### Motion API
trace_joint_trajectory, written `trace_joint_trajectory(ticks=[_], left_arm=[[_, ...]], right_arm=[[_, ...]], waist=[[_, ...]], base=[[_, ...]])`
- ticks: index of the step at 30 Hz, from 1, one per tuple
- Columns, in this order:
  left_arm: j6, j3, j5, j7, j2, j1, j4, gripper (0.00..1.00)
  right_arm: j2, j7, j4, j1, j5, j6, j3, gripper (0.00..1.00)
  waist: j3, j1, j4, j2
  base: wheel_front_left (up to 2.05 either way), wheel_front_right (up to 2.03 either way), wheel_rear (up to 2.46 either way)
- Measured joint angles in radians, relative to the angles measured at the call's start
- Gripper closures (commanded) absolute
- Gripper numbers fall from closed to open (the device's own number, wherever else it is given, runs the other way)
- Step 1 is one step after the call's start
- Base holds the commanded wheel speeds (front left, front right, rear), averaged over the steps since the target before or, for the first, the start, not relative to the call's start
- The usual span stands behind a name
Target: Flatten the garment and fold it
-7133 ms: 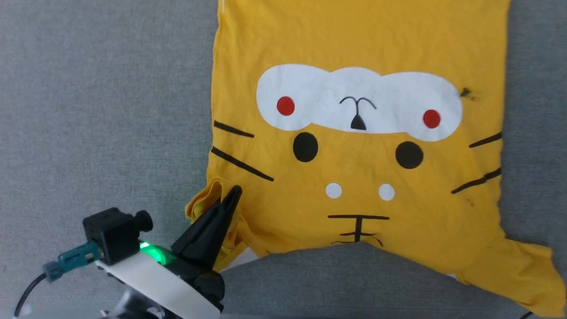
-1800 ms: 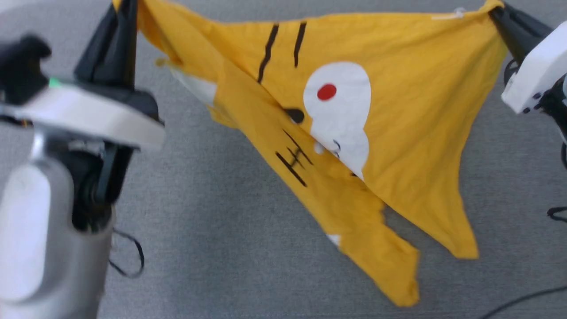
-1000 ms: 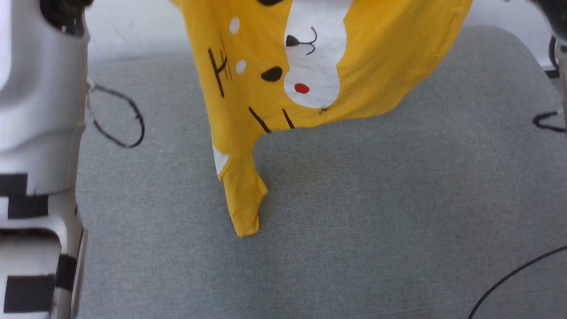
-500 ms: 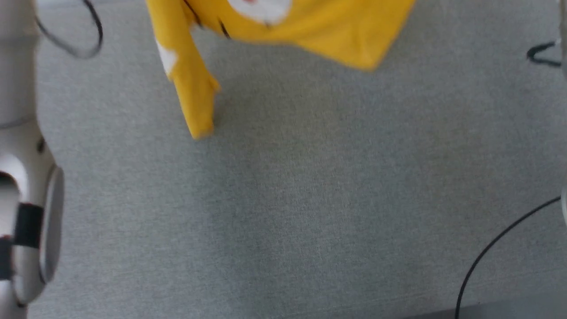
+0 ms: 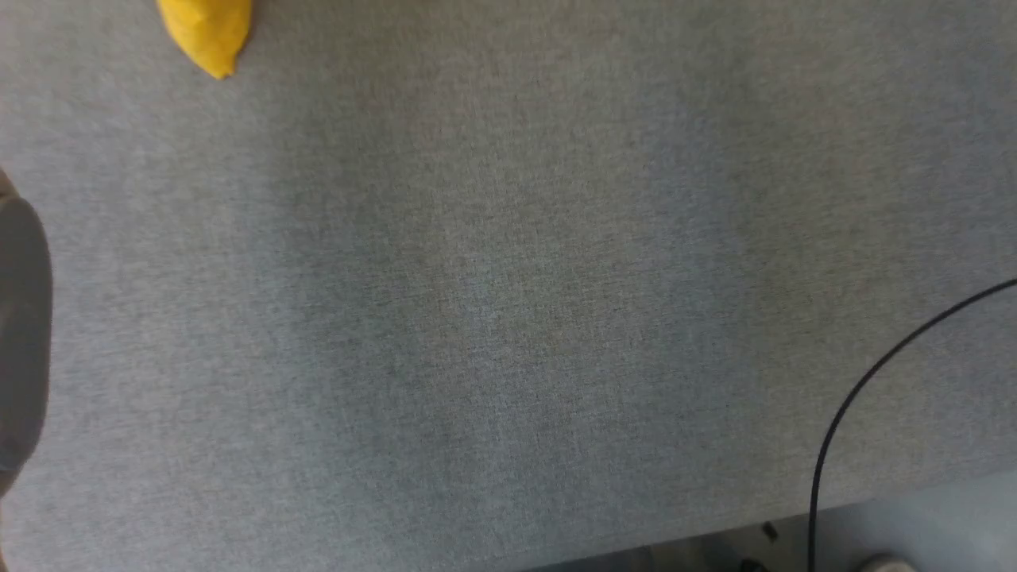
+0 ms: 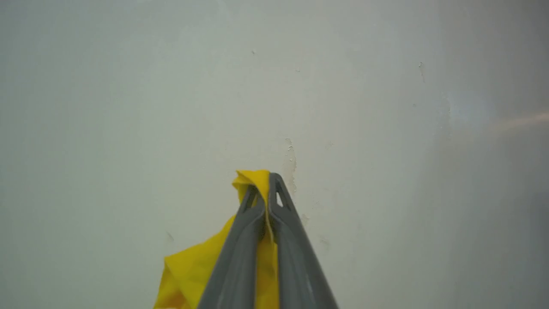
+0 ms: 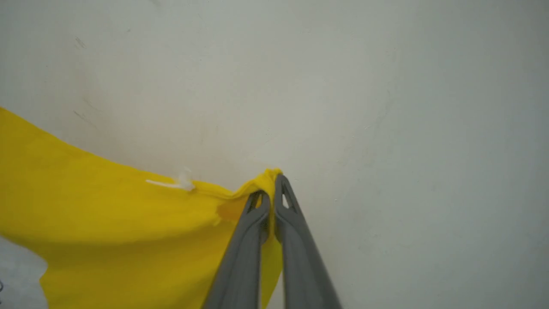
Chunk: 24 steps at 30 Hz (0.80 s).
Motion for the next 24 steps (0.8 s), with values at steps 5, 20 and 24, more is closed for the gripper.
trace_joint_trajectory(ticks=[5,20,24], left_arm=[[-0.019,0.013,-0.006,-0.047,-0.006,-0.055,0.002,1.00],[-0.139,0.088,-0.054,-0.068,0.025,0.026,-0.081,1.00],[-0.162,0.105,-0.091,-0.061,0.034,0.120,-0.116,1.00]], right_arm=[[0.004,-0.070,0.005,-0.056,-0.080,0.000,-0.067,1.00],[-0.006,-0.224,0.025,-0.095,-0.180,0.000,-0.025,1.00],[-0.026,-0.247,0.035,-0.035,-0.105,0.000,0.047,1.00]], waist=[[0.087,-0.0001,0.000,0.0000],[0.338,-0.0001,0.044,0.0000],[0.338,-0.0002,0.065,0.0000]], base=[[0.00,0.00,0.00],[0.00,0.00,0.00],[0.00,0.00,0.00]])
